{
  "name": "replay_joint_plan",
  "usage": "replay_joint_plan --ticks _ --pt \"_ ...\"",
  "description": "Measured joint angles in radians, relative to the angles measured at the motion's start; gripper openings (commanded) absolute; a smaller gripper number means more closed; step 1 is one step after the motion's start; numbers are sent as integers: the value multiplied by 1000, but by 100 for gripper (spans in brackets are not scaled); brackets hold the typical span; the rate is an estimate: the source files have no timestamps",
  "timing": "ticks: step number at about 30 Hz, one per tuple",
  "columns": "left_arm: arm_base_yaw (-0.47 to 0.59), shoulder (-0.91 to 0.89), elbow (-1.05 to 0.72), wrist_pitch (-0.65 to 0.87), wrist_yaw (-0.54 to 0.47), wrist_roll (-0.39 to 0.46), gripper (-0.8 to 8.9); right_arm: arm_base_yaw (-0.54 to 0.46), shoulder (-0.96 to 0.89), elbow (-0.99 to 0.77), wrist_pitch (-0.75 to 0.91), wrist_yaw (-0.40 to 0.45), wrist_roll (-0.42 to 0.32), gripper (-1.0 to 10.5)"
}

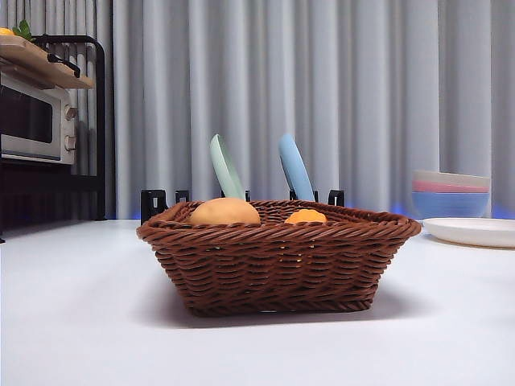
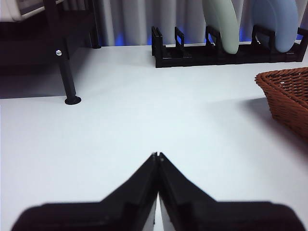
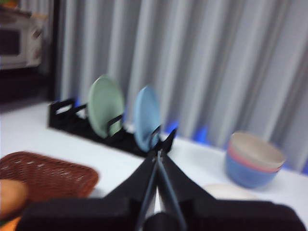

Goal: Pick up the basket,pick up the corn from the table,pick up the potato from the table,pick up the cucumber from the table,put all items into the basket

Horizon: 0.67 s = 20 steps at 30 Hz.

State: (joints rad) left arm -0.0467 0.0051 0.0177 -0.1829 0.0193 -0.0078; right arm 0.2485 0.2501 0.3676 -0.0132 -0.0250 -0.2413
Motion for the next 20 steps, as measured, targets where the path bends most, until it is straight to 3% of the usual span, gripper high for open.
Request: replay_joint_plan --ticks 5,9,16,20 --pt "0 0 0 0 0 0 -1 -37 -102 -182 28 -2 29 1" --pt "0 0 0 0 0 0 -1 -56 -217 -336 13 -2 125 1" --pt "0 0 0 0 0 0 -1 -80 -246 -353 -159 -2 219 1" --pt "0 0 0 0 0 0 -1 -85 -246 -352 -158 -2 265 1"
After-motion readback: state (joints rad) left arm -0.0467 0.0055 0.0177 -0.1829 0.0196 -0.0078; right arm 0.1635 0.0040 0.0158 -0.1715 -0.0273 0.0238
